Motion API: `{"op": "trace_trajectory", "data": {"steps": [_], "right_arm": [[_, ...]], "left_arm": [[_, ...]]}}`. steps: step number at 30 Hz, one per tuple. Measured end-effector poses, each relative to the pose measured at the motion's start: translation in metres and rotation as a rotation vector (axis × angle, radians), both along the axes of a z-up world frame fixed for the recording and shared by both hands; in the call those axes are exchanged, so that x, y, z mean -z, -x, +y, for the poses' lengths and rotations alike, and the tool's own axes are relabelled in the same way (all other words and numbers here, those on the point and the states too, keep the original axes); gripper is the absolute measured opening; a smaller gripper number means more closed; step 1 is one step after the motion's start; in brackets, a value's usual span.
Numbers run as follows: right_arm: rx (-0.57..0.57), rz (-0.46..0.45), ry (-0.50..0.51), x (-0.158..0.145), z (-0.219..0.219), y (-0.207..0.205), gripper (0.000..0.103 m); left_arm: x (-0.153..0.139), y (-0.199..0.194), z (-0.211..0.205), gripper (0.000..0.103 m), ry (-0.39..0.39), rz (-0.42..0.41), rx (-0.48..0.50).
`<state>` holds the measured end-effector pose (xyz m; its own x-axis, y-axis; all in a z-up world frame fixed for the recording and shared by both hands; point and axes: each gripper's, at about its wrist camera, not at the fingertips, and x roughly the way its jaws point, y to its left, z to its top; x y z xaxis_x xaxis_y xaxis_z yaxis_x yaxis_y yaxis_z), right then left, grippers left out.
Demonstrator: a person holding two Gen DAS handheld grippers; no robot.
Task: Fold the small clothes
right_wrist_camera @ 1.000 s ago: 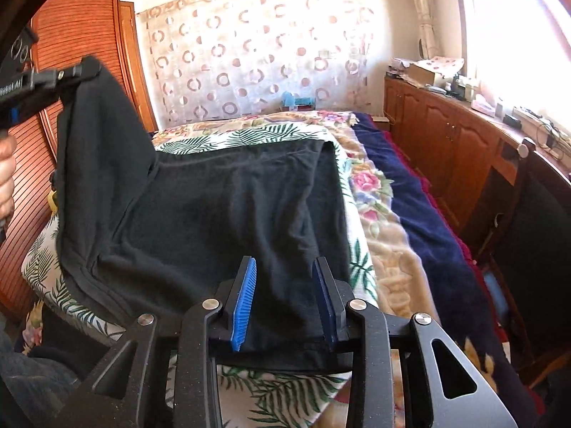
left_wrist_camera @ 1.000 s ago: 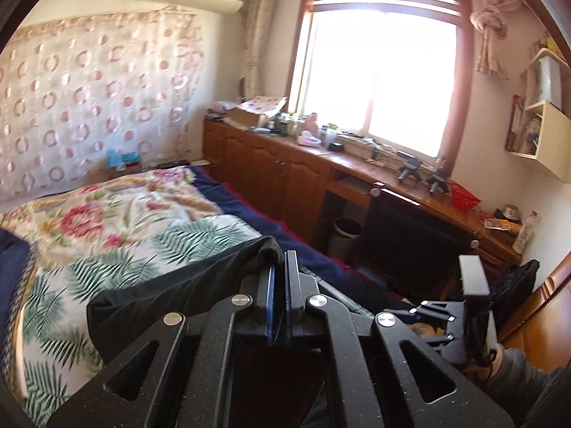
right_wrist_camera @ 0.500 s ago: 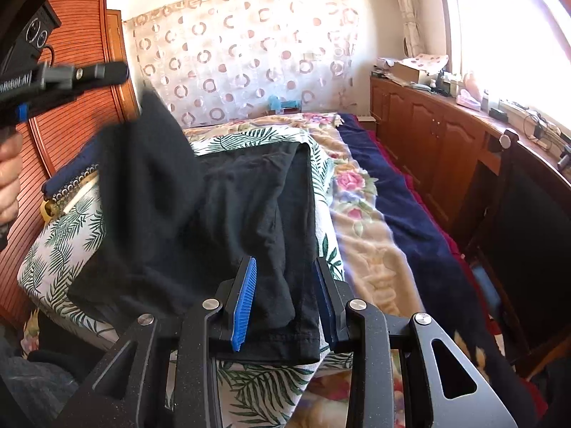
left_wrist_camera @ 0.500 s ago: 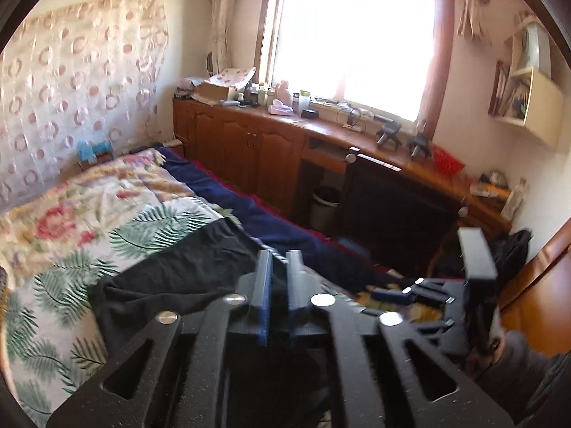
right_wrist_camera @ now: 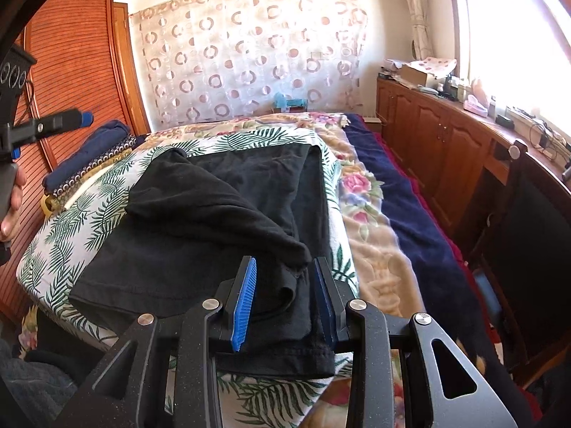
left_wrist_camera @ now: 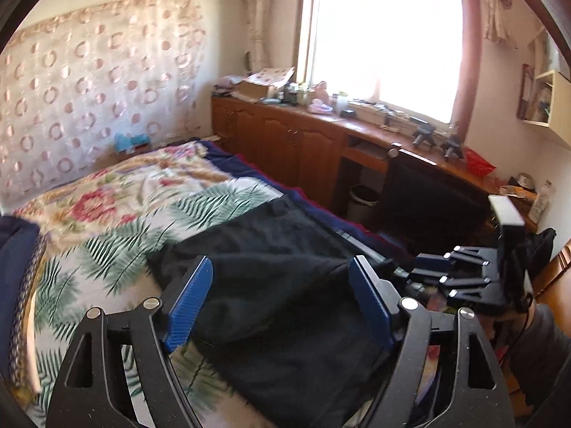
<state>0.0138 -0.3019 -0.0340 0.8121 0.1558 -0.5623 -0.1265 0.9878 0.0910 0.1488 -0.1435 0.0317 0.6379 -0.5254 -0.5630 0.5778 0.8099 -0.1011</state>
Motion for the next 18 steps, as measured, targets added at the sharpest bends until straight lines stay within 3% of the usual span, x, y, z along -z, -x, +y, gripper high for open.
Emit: {"op": "trace_trajectory", "data": {"steps": [7, 9, 11, 18], "right_arm": [[-0.001, 0.022, 0.025, 0.002, 0.004, -0.014, 0.034], [0.002, 0.031, 0.035, 0.002, 0.004, -0.019, 0.039], [-0.002, 0.032, 0.041, 0.002, 0.004, -0.023, 0.045], [-0.049, 0.052, 0.09, 0.003, 0.01, -0.049, 0.047]], "left_arm": [[0.038, -0.009, 0.04, 0.079, -0.027, 0.075, -0.097], [0.046, -0.012, 0.047, 0.079, -0.025, 0.093, -0.116], [0.052, -0.015, 0.05, 0.079, -0.024, 0.105, -0.127], [0.08, -0.033, 0.053, 0.079, -0.052, 0.152, -0.133]]}}
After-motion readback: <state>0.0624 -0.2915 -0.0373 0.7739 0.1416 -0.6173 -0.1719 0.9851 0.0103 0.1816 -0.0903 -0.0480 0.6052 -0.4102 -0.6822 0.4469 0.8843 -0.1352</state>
